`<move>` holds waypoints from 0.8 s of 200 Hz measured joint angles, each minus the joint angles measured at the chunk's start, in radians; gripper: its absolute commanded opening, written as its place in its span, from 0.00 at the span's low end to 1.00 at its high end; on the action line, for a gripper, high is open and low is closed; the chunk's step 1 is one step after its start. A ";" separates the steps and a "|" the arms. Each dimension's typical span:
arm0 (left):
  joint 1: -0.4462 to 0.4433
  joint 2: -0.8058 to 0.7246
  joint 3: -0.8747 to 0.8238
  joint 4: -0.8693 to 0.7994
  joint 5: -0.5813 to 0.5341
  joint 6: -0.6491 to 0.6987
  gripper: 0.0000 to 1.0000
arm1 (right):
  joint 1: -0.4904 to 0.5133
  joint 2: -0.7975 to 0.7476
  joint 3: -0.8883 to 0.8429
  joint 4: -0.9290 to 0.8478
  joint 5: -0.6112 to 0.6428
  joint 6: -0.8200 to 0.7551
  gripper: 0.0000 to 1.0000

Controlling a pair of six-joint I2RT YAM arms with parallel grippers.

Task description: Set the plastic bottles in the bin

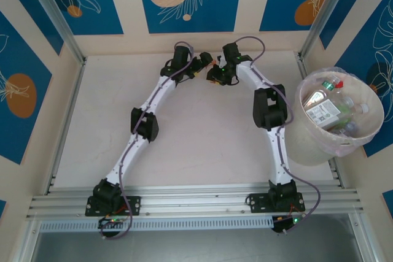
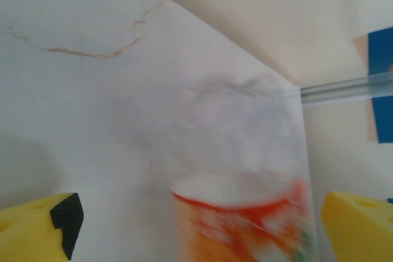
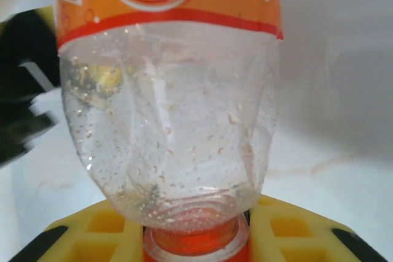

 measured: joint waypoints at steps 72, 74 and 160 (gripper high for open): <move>0.020 -0.278 -0.149 -0.183 -0.004 0.144 1.00 | 0.007 -0.462 -0.426 0.079 0.000 -0.082 0.00; 0.023 -0.296 -0.170 -0.184 -0.003 0.149 1.00 | 0.008 -0.469 -0.431 0.080 0.000 -0.084 0.00; 0.058 -0.787 -0.713 -0.179 -0.082 0.306 1.00 | 0.044 -0.929 -0.737 0.123 0.008 -0.142 0.00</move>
